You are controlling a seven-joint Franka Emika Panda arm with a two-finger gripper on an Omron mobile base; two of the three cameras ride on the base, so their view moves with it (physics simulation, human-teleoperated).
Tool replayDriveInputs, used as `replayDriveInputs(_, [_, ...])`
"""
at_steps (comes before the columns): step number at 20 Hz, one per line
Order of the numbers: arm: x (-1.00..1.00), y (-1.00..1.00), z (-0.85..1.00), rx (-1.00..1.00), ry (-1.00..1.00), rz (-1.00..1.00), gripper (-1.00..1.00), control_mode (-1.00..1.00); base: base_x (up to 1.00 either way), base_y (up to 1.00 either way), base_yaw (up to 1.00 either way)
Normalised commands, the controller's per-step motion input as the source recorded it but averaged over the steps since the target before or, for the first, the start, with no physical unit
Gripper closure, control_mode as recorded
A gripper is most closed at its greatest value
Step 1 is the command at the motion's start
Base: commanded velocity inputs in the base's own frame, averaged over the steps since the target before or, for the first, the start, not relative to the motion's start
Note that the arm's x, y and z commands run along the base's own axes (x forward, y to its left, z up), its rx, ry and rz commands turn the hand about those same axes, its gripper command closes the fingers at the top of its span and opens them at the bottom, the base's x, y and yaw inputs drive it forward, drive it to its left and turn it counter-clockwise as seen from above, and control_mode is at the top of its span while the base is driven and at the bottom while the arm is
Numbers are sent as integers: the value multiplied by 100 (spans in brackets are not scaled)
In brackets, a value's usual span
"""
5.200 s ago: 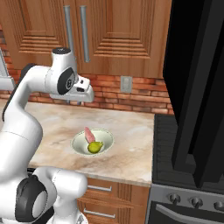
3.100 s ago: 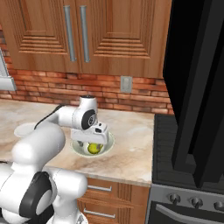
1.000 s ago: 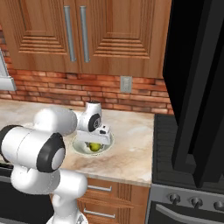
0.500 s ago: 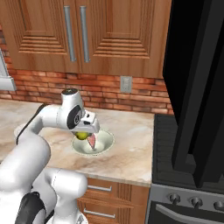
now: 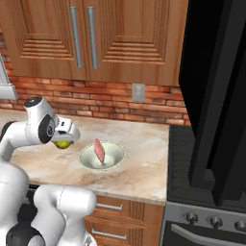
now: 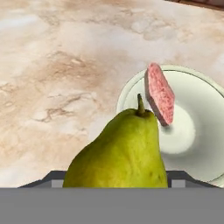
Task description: Remove the pear from the bowl and place it on the small plate. Then place the bowl with only the steak in the microwave, close the door, and press the start button to microwave the steak.
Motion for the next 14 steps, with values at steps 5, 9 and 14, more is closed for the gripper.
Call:
replayDriveInputs(5, [38,100,0,-7,22,9,100,-100,0,0,0])
replayDriveInputs(9, [42,100,0,-3,25,10,100,-100,0,0,0])
replayDriveInputs(14, [24,100,-1,-1,21,9,100,-100,0,0,0])
